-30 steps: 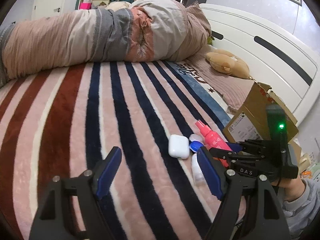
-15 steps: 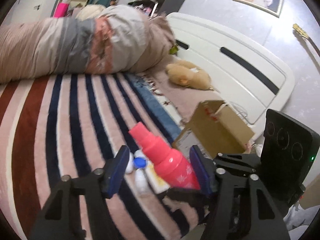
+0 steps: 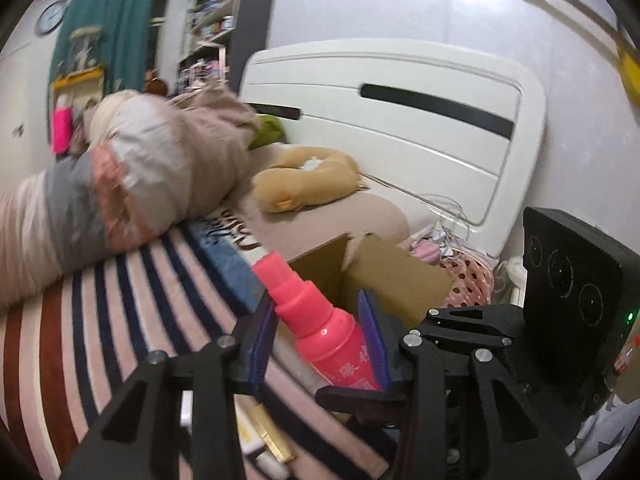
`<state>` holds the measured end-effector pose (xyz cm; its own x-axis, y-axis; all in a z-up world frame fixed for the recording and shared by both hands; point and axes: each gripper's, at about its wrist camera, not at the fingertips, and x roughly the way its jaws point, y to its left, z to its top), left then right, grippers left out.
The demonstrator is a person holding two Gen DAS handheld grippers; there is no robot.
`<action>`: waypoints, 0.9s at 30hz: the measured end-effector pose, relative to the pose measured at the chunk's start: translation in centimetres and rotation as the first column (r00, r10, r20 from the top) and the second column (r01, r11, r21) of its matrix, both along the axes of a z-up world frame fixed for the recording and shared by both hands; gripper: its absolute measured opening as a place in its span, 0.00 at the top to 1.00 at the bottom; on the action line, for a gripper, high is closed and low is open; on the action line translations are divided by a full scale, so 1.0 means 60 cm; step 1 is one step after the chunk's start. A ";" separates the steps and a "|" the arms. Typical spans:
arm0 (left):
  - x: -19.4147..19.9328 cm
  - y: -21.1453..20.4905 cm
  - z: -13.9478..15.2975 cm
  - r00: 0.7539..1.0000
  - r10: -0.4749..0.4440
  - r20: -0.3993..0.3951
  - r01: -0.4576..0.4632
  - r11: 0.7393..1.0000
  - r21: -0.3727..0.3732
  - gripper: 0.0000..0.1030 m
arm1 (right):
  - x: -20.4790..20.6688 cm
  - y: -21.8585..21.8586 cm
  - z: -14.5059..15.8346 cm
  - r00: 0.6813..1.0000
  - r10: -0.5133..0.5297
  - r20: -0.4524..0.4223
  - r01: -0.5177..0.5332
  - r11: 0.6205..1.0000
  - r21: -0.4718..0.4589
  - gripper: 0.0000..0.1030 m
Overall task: Organize rigid objects
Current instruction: 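Carry the pink bottle into the box and release it with the right gripper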
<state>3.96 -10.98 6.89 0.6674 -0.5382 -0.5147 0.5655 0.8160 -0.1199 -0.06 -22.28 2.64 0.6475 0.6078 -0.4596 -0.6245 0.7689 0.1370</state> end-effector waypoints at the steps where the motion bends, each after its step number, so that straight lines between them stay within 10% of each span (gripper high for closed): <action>1: 0.006 -0.024 0.001 1.000 -0.013 0.000 0.013 1.000 0.015 0.65 | 0.002 -0.017 -0.001 1.000 -0.016 -0.004 0.016 1.000 0.002 0.74; 10: 0.065 -0.195 -0.044 0.991 -0.111 -0.081 0.120 0.985 0.120 0.66 | 0.042 -0.153 -0.043 0.982 -0.162 -0.101 0.156 0.986 -0.063 0.74; 20: 0.116 -0.235 -0.100 0.975 -0.077 -0.209 0.112 0.980 0.164 0.66 | 0.086 -0.198 -0.085 0.962 -0.191 -0.196 0.176 0.980 -0.093 0.73; 27: 0.111 -0.210 -0.082 0.982 -0.047 -0.185 0.074 0.987 0.142 0.41 | 0.082 -0.195 -0.087 0.955 -0.217 -0.202 0.196 0.973 -0.120 0.72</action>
